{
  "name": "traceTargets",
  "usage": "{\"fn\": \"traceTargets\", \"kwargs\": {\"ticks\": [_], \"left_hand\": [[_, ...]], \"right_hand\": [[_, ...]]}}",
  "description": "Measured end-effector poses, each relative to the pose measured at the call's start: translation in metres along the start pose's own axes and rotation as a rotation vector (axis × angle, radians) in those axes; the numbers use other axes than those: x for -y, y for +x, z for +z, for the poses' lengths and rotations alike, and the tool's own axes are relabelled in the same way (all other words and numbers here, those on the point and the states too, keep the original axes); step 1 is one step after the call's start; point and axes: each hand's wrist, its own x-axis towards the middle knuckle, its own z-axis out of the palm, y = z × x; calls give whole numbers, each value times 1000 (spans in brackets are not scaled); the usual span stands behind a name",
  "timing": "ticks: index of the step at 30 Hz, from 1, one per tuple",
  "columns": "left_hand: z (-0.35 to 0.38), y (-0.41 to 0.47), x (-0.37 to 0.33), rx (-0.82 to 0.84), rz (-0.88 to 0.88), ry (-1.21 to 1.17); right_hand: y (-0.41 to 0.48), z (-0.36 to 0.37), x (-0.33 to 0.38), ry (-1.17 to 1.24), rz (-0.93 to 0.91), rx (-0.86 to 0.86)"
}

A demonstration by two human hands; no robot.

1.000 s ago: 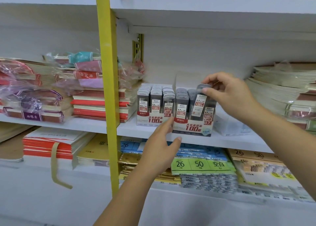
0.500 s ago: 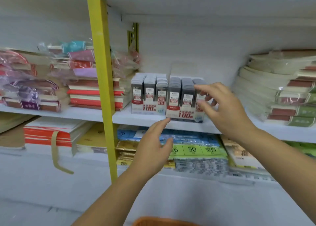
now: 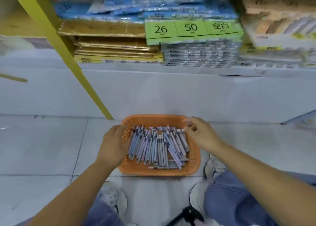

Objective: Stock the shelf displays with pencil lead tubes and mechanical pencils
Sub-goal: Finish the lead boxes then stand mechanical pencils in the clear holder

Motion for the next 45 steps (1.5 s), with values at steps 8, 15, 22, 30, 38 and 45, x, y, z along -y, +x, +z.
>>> {"fn": "traceTargets", "kwargs": {"ticks": [8, 15, 22, 30, 38, 45], "left_hand": [[60, 7, 64, 31, -343, -106], [78, 11, 85, -13, -366, -148], [84, 9, 88, -55, -422, -210], [83, 11, 92, -25, -448, -310], [83, 14, 94, -31, -432, -308], [83, 13, 98, -41, -429, -374]], "right_hand": [[17, 98, -70, -86, 202, 74], [33, 137, -81, -34, 354, -42], [44, 146, -79, -26, 403, -132], [54, 146, -83, -19, 495, 141], [48, 134, -86, 249, 621, 216], [51, 131, -87, 418, 680, 219]]}}
